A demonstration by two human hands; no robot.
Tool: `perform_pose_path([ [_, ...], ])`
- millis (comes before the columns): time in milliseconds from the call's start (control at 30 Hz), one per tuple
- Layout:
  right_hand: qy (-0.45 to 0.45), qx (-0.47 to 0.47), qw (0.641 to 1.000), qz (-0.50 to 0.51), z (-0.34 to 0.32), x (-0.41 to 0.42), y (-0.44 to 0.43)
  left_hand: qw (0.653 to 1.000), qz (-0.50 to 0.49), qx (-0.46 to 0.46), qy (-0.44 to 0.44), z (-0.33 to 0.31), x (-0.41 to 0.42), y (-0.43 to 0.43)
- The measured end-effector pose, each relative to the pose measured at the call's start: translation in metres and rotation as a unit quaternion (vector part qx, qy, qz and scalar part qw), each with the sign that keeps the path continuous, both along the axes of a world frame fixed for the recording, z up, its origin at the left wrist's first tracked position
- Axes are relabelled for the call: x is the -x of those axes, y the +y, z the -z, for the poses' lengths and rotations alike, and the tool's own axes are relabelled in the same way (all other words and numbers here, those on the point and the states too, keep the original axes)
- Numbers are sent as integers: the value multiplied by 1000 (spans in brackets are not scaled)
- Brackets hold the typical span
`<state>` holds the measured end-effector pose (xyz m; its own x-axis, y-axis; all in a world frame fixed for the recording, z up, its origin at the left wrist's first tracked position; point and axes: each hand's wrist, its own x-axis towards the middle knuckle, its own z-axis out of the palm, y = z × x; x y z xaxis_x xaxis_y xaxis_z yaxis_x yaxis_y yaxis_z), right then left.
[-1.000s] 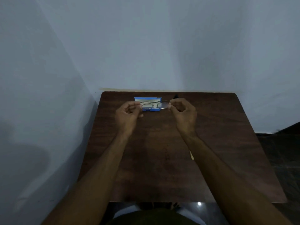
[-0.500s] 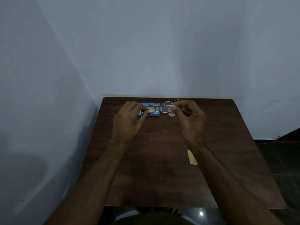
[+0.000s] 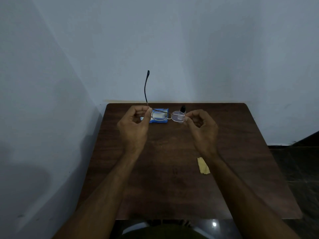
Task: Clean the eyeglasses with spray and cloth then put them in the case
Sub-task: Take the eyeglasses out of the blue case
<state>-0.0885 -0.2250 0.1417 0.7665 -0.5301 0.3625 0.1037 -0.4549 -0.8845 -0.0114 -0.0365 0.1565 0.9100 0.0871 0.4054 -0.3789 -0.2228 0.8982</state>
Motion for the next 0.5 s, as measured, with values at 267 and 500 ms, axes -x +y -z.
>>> perform_pose_path([
  [267, 36, 295, 954, -43, -13, -5, -8, 998, 29, -42, -39, 1, 2, 7],
  [500, -17, 234, 972, -22, -18, -8, -1, 998, 34, -31, -54, 0, -1, 11],
])
